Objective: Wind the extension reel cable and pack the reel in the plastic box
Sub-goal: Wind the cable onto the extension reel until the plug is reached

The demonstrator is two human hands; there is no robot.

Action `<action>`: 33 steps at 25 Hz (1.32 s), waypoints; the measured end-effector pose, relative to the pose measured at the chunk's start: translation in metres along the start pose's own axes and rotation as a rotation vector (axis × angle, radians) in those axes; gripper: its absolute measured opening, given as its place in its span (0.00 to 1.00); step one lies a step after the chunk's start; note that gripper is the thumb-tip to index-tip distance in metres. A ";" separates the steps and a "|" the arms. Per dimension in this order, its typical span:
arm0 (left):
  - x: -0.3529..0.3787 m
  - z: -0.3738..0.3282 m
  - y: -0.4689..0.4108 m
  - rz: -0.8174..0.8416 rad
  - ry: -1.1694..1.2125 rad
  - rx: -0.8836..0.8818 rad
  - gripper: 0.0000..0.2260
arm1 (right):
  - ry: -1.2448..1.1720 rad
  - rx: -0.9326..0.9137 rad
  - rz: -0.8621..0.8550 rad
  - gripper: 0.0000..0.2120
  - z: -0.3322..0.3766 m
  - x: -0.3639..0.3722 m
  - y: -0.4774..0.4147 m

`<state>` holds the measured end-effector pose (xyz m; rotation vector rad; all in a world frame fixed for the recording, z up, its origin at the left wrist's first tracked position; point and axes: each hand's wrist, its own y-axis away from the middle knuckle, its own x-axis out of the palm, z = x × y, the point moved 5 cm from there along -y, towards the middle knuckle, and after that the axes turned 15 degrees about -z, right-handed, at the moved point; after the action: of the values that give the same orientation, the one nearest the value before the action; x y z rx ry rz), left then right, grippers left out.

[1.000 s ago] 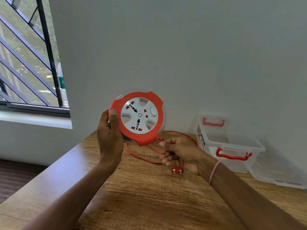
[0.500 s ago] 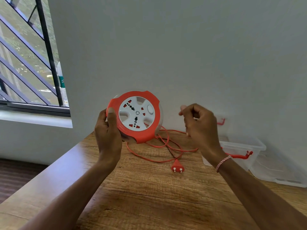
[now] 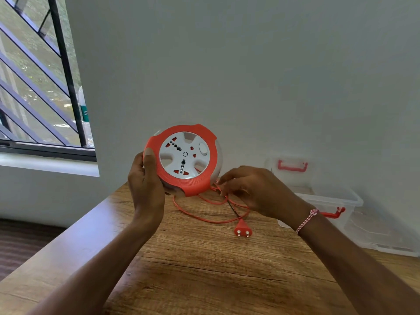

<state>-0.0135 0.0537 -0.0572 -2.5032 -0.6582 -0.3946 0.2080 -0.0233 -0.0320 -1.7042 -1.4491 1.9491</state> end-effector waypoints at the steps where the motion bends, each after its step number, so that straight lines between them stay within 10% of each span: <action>1: -0.001 0.000 -0.001 -0.006 0.002 -0.003 0.09 | -0.013 0.037 0.053 0.10 -0.004 0.006 0.003; 11: -0.006 0.004 -0.012 -0.057 -0.041 0.031 0.14 | -0.344 0.415 0.279 0.03 -0.012 0.040 0.030; 16: 0.000 0.006 -0.005 0.017 -0.073 0.072 0.14 | -0.395 0.473 -0.080 0.15 -0.010 0.009 0.012; 20: 0.005 0.009 -0.001 0.089 -0.095 0.070 0.16 | -0.119 0.239 -0.476 0.08 0.013 -0.035 -0.008; 27: 0.013 -0.003 0.015 0.265 -0.093 0.146 0.18 | 0.516 -0.163 -0.019 0.29 0.049 -0.019 -0.024; 33: 0.015 -0.005 0.021 0.322 -0.119 0.215 0.15 | 0.606 -0.202 0.006 0.38 0.045 -0.017 -0.024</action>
<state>0.0099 0.0406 -0.0553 -2.3820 -0.3125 -0.0536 0.1653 -0.0468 -0.0093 -2.1270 -1.4191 1.1459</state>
